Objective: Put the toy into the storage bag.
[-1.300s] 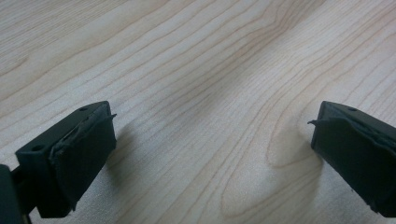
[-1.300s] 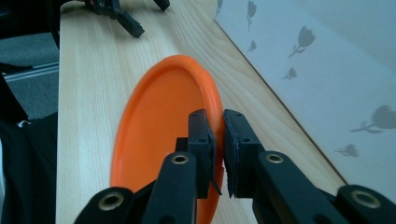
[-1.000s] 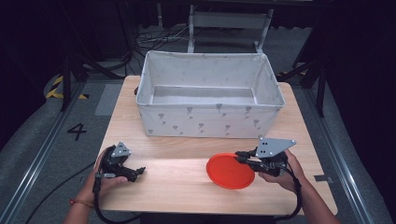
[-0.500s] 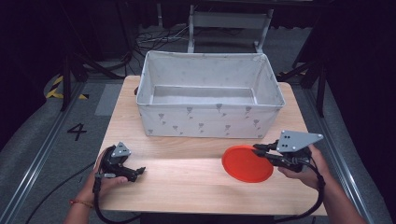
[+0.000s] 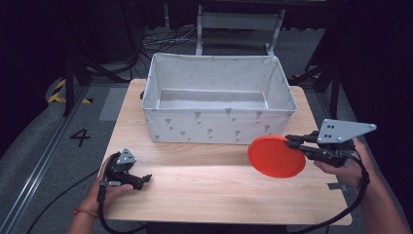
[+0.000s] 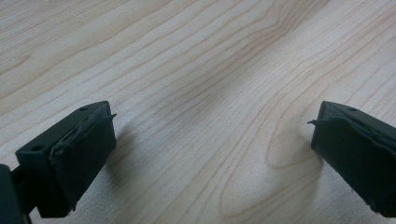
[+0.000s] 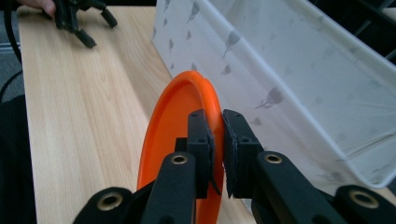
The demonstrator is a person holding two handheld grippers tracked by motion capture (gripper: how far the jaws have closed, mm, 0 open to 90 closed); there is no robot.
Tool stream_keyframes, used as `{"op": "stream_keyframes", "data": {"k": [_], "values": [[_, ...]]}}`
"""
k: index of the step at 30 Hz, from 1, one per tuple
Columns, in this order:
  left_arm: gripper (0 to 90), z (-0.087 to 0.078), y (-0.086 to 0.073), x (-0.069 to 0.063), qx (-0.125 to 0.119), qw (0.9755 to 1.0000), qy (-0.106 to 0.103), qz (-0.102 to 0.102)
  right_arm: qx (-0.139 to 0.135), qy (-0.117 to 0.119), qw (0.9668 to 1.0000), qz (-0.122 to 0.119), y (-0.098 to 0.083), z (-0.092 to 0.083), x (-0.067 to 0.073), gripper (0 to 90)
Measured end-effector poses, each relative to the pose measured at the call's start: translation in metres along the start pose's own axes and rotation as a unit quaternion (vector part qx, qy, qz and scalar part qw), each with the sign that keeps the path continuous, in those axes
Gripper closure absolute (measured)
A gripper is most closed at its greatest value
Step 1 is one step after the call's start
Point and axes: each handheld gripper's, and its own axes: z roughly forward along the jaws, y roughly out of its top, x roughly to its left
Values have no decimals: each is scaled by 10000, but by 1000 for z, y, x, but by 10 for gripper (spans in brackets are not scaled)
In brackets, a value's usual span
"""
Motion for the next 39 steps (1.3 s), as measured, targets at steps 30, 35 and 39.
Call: {"op": "stream_keyframes", "data": {"k": [30, 35, 39], "values": [[2, 0, 0, 0, 0, 10000, 0, 0, -196, -874, 9959, 133, 89, -43, -88, 826], [2, 0, 0, 0, -1, 10000, -1, -1, -161, -951, 9952, 139, 100, -30, -100, 826], [2, 0, 0, 0, 3, 10000, -6, -4, -154, -894, 9958, 148, 106, -16, -109, 826]]}}
